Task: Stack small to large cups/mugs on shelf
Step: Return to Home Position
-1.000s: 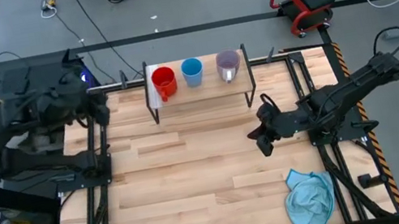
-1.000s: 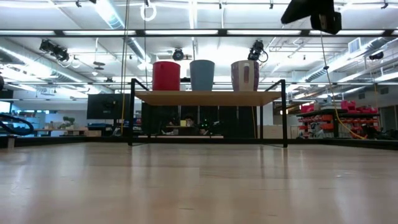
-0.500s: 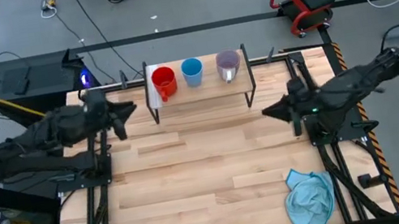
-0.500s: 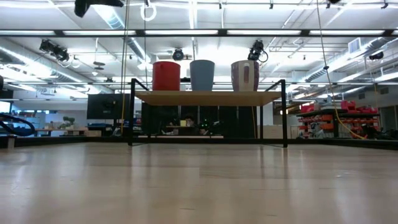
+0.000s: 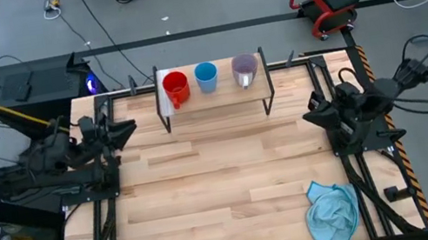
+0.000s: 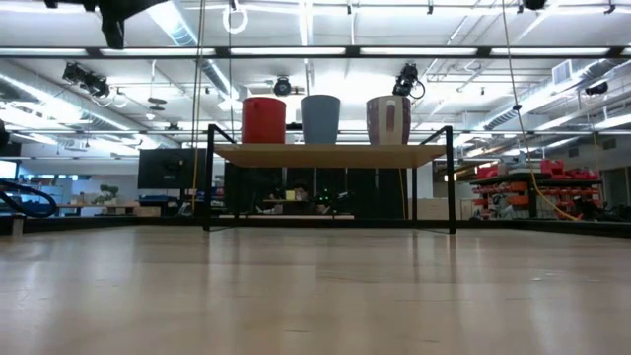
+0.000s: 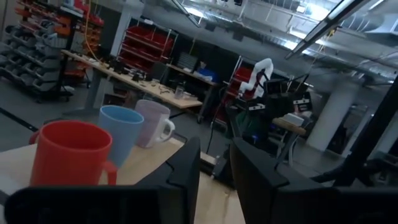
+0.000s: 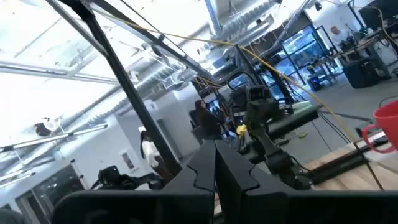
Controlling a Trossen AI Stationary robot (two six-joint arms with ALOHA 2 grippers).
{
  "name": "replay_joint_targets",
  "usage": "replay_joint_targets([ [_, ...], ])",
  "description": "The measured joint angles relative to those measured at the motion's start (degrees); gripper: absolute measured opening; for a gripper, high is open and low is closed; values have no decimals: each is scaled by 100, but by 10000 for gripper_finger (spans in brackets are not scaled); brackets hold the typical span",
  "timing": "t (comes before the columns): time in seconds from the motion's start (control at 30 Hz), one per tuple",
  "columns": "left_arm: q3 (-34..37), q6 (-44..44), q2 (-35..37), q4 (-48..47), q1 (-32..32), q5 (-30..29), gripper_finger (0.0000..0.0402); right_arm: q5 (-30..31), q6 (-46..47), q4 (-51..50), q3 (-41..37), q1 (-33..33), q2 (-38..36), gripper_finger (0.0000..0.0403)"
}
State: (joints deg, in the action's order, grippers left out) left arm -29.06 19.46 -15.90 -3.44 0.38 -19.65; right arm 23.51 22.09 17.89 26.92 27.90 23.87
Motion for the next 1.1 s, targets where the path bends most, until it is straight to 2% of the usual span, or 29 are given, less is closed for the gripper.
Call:
replay_joint_targets([
  [0.2, 564, -37, 272, 363, 9, -1, 96, -9, -412, 55, -216, -7, -442, 12],
  [0.3, 769, -54, 365, 509, 20, -1, 98, -121, -798, 55, -216, -7, -903, 12],
  [0.47, 806, -137, 525, 604, 20, -1, 100, -177, -1149, -183, -214, -7, -1822, 12],
  [0.57, 806, -216, 701, 633, 20, -22, 97, -177, -1159, -395, -214, -7, -2123, 12],
  [0.9, 802, -400, 1594, 605, 20, -289, 99, -174, -1286, -495, -185, -7, -2379, 12],
  [1.1, 764, -413, 1567, 560, 20, -358, 98, -155, -1183, -483, -242, -9, -2378, 12],
])
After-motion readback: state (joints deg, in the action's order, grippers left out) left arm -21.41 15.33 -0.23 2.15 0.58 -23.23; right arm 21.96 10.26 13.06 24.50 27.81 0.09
